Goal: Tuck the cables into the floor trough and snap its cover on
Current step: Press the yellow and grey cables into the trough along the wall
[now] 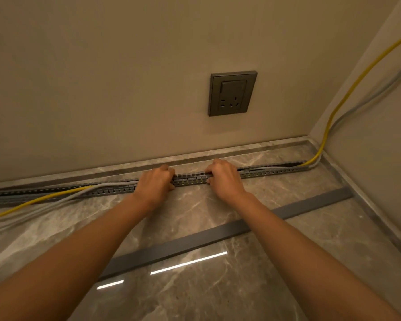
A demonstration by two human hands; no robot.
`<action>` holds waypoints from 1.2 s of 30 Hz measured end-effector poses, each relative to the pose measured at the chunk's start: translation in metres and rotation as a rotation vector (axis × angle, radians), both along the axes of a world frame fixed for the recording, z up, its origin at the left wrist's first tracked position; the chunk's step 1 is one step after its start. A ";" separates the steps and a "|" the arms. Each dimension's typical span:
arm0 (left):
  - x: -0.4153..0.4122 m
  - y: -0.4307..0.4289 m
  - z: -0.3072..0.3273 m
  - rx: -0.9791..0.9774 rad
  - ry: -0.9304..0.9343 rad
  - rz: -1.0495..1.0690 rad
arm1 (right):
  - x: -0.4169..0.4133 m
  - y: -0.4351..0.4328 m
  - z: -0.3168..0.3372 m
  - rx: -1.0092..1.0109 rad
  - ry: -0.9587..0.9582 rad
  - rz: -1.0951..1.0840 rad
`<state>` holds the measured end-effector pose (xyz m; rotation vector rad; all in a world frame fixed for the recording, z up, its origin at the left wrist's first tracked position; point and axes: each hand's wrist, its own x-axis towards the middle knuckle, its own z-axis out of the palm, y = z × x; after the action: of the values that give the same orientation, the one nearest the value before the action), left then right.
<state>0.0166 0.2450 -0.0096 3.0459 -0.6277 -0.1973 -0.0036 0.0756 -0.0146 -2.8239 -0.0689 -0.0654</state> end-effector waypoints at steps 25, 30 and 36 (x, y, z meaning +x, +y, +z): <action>-0.023 0.178 -0.003 0.063 -0.250 0.094 | -0.006 0.202 -0.010 0.264 -0.065 0.172; -0.014 0.219 -0.019 0.083 -0.273 -0.026 | 0.000 0.225 -0.010 0.234 -0.068 0.041; -0.007 0.242 -0.016 -0.022 -0.434 -0.267 | -0.001 0.237 -0.009 0.252 -0.091 -0.100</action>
<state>0.0098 0.4874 -0.0252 2.9844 -1.0477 0.4775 -0.0041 0.3126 -0.0241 -2.5699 0.0561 -0.2106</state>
